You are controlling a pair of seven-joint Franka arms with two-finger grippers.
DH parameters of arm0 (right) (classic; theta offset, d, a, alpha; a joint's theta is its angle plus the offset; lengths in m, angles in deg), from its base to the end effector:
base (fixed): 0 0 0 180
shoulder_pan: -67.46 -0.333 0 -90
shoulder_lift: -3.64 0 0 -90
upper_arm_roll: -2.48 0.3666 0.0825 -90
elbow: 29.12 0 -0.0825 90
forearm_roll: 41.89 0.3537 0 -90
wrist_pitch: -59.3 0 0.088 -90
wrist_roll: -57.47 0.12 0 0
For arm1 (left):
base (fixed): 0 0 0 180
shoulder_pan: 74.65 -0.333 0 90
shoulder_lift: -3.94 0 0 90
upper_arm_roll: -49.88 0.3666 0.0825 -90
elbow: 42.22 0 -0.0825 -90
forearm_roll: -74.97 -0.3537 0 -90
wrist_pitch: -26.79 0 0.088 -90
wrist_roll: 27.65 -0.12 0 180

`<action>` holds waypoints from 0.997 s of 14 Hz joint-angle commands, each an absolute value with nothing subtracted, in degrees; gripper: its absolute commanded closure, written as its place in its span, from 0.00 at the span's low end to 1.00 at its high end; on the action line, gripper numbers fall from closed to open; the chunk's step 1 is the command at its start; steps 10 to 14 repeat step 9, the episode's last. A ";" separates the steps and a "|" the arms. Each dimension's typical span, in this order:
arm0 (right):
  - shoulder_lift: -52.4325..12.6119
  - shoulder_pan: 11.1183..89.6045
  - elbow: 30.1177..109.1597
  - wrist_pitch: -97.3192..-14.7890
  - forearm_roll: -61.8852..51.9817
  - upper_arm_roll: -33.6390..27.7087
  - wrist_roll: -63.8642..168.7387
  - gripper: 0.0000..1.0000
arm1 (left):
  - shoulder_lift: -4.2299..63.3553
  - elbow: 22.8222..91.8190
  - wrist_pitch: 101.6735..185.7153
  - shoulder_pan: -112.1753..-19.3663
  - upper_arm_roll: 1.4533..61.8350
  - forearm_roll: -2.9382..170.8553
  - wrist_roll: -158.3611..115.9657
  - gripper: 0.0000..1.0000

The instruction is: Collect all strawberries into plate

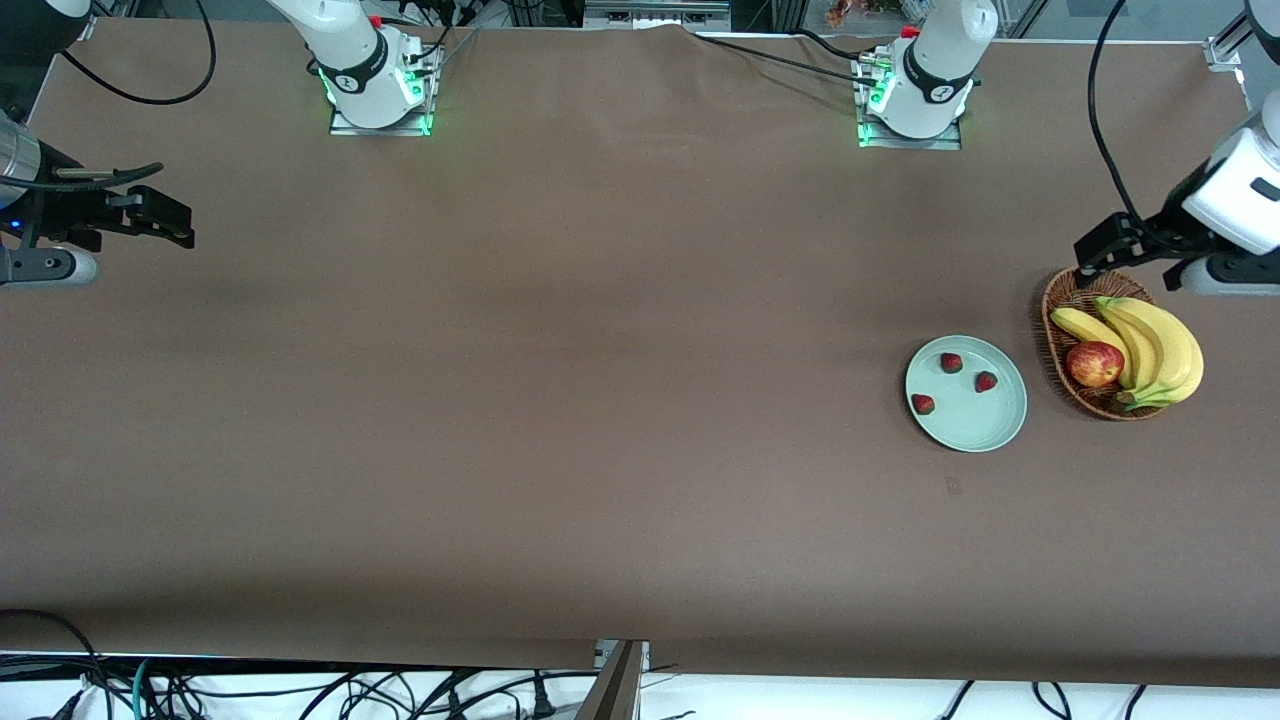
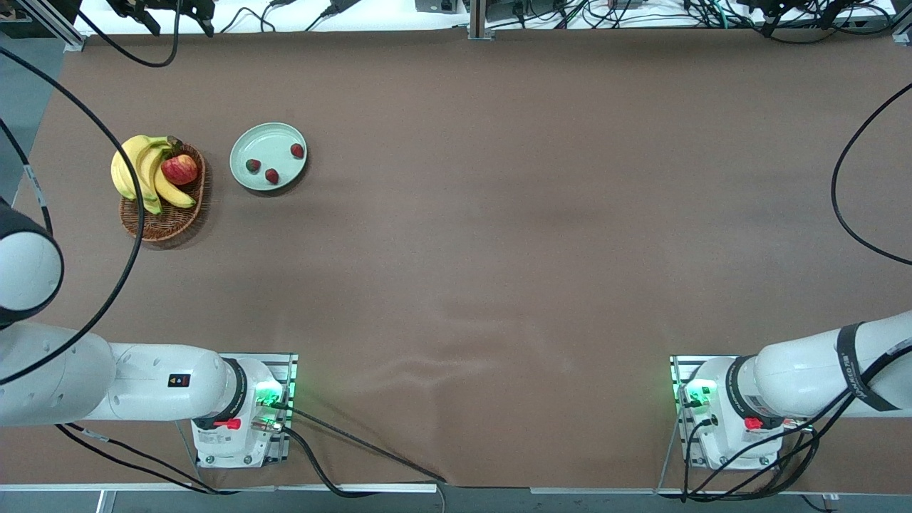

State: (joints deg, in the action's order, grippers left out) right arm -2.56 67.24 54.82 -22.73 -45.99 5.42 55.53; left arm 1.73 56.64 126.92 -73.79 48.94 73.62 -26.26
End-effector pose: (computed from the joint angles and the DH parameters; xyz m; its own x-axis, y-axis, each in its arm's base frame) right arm 0.5454 0.0189 0.6393 0.9866 0.0789 -0.1428 0.0883 -0.9942 0.0612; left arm 0.5241 -0.0142 0.6291 0.9981 -0.0113 0.0612 -0.0099 -0.9997 -0.0226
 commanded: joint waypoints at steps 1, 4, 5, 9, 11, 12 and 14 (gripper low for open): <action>-3.04 67.90 53.41 -22.17 -45.23 6.00 56.33 0.00 | 0.25 59.30 128.57 -72.71 49.88 73.82 -26.95 0.00; -3.13 67.90 53.41 -22.17 -45.14 6.00 56.33 0.00 | 0.69 59.12 127.43 -72.71 49.79 73.65 -26.95 0.00; -3.13 67.90 53.41 -22.17 -45.14 6.00 56.33 0.00 | 1.04 58.77 127.43 -72.71 49.62 72.78 -27.03 0.00; -3.04 67.90 53.41 -22.17 -45.14 6.00 56.33 0.00 | 1.66 57.54 127.43 -72.71 48.48 71.01 -26.95 0.00; -3.04 67.90 53.41 -22.17 -45.14 6.00 56.33 0.00 | 1.66 57.54 127.43 -72.71 48.48 71.01 -26.95 0.00; -3.04 67.90 53.41 -22.17 -45.14 6.00 56.33 0.00 | 1.66 57.54 127.43 -72.71 48.48 71.01 -26.95 0.00; -3.04 67.90 53.41 -22.17 -45.14 6.00 56.33 0.00 | 1.66 57.54 127.43 -72.71 48.48 71.01 -26.95 0.00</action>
